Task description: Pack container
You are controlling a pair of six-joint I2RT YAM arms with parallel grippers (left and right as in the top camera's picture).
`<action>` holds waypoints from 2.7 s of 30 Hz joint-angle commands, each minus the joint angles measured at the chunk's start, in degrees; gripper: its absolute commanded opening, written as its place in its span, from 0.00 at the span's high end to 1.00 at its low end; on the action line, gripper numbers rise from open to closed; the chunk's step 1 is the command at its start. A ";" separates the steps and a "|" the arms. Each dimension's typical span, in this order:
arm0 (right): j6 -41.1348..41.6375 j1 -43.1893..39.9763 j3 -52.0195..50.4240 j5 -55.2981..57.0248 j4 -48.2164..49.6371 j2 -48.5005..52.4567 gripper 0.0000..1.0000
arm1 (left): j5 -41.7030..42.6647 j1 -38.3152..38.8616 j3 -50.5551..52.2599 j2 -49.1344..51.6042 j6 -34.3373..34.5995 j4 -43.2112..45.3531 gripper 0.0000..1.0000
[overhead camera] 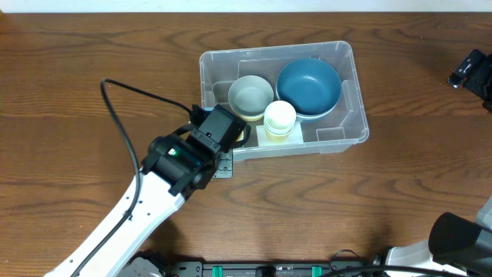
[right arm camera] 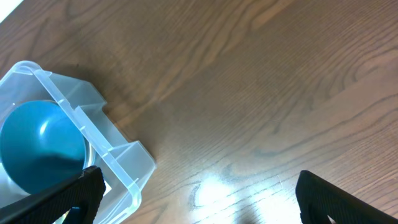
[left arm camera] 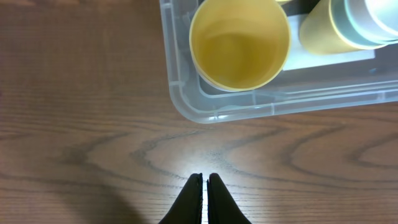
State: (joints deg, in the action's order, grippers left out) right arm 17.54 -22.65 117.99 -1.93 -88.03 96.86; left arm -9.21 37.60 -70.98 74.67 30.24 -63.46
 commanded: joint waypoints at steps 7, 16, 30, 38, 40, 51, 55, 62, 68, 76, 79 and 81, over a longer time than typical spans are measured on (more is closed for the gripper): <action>-0.44 0.00 0.11 -0.22 -0.02 -0.11 0.01 | 1.40 -0.28 -0.50 8.92 1.81 1.25 0.94; -0.44 0.00 0.11 -0.22 -0.04 -0.11 0.01 | 2.56 -0.31 -0.50 14.25 1.79 5.60 0.94; -0.44 0.00 0.11 -0.22 -0.04 -0.11 0.01 | 2.16 -1.81 -0.90 17.49 -0.63 9.53 0.94; -0.44 0.00 0.11 -0.22 -0.04 -0.11 0.01 | 2.34 -2.29 -2.89 9.11 -1.27 2.56 0.94; -0.44 0.00 0.11 -0.22 -0.04 -0.11 0.01 | 2.34 -2.29 -2.89 5.25 -1.27 1.09 0.93; -0.44 0.00 0.11 -0.22 -0.02 -0.11 0.01 | 2.34 -2.29 -2.89 -16.24 -1.25 -2.32 0.40; -0.44 0.00 0.11 -0.22 -0.04 -0.11 0.01 | 1.68 -2.29 -2.89 -24.55 -3.06 -3.87 0.32; -0.44 0.00 0.11 -0.22 -0.02 -0.11 0.01 | 1.07 -2.29 -2.89 -40.06 -3.19 -3.82 0.02; -0.44 0.00 0.11 -0.22 -0.04 -0.11 0.01 | 0.59 -2.29 -2.86 -48.98 -5.46 -5.11 0.02; -0.44 0.00 0.11 -0.22 -0.04 -0.11 0.01 | -13.31 -2.29 -2.86 -51.58 -11.91 -8.07 0.02; -0.44 0.00 0.11 -0.22 -0.04 -0.11 0.01 | -18.45 -2.29 -2.73 -51.60 -13.22 -9.03 0.02; -0.44 0.00 0.11 -0.22 -0.04 -0.11 0.01 | -20.24 -3.69 -2.64 -51.63 -13.99 -9.01 0.02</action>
State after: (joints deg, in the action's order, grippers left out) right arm 17.54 -22.65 117.99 -1.93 -88.03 96.86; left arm -22.11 35.27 -73.12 23.24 19.38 -72.23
